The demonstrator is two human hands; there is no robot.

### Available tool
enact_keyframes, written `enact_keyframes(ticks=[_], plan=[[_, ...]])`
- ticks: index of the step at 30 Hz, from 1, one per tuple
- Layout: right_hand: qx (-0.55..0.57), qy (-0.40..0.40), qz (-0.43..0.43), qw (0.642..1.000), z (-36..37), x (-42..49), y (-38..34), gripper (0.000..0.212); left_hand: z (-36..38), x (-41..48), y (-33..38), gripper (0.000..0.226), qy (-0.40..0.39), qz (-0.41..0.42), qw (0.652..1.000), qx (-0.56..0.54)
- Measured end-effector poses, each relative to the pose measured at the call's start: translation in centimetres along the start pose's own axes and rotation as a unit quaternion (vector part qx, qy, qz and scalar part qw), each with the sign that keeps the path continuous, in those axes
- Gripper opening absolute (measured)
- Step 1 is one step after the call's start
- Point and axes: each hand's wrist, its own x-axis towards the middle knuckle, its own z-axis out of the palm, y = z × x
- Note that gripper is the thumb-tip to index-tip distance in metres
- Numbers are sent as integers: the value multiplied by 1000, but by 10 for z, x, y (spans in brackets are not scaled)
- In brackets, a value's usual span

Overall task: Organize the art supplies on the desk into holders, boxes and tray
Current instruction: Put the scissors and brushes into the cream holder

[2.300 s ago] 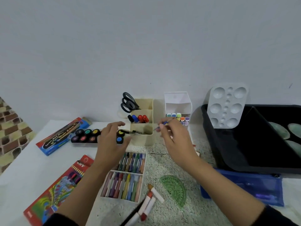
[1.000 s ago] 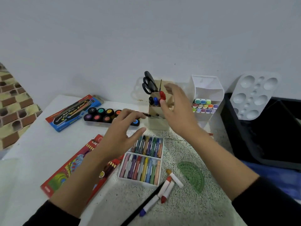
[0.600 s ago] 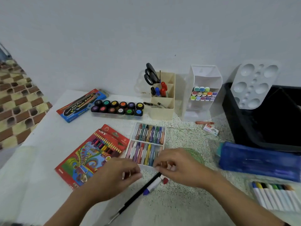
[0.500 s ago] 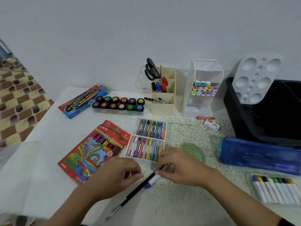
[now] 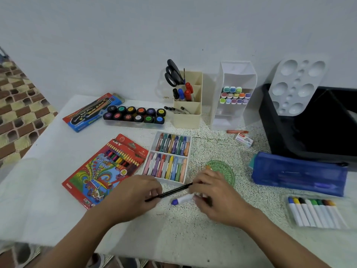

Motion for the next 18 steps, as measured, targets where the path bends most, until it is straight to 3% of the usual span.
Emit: enact_keyframes(ticks=[4, 6, 10, 18], plan=[[-18, -5, 31, 999, -19, -3, 14, 8, 9, -1, 9, 8, 28, -4, 1000, 9], [-10, -3, 36, 999, -24, -1, 15, 16, 15, 0, 14, 9, 43, -4, 999, 9], [-17, -17, -9, 1000, -16, 9, -2, 20, 24, 3, 21, 12, 75, -14, 997, -11], [-9, 8, -23, 1000, -4, 18, -6, 2, 14, -11, 12, 12, 49, -67, 996, -11]])
